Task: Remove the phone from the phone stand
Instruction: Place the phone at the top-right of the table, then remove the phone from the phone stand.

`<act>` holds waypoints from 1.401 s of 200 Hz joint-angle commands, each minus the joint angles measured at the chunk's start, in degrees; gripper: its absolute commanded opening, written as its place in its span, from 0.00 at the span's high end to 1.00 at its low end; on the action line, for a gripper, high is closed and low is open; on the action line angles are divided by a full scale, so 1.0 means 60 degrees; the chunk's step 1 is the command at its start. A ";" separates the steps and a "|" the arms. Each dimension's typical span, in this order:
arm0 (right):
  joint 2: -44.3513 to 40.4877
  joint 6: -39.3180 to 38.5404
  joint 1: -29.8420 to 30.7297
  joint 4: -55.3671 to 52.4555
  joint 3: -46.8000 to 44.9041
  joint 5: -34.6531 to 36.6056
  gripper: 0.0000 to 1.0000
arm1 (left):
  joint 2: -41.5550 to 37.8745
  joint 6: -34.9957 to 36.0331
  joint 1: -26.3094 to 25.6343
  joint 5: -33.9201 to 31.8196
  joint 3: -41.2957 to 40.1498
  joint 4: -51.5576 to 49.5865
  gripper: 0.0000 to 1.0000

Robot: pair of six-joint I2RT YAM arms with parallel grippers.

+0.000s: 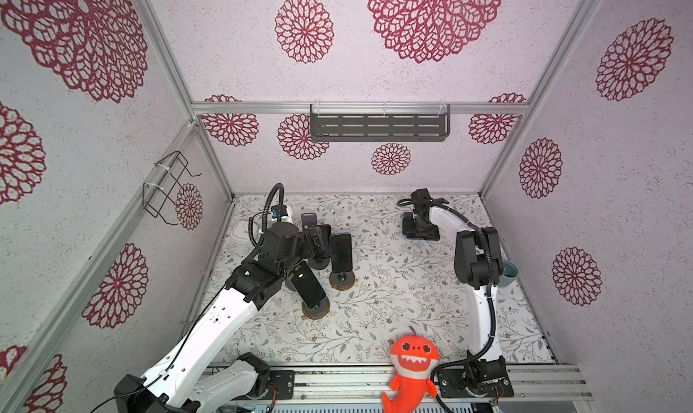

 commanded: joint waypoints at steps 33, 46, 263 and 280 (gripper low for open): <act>0.0068 -0.0168 0.0149 -0.0176 0.0232 -0.0005 0.19 | 0.0064 0.0028 -0.0075 -0.0091 -0.0085 0.0277 0.07; 0.0059 -0.0144 0.0163 -0.0176 0.0187 0.0047 0.19 | 0.0077 0.0046 -0.0060 -0.0101 -0.0078 0.0279 0.07; -0.3233 -0.0417 0.0163 0.0643 -0.2161 0.0033 0.01 | 0.1823 -0.1629 -0.0736 -0.3970 0.1824 -0.2830 0.02; -0.3465 -0.0486 0.0147 0.0757 -0.2382 0.0033 0.01 | 0.2014 -0.1773 -0.0739 -0.4106 0.1867 -0.2983 0.02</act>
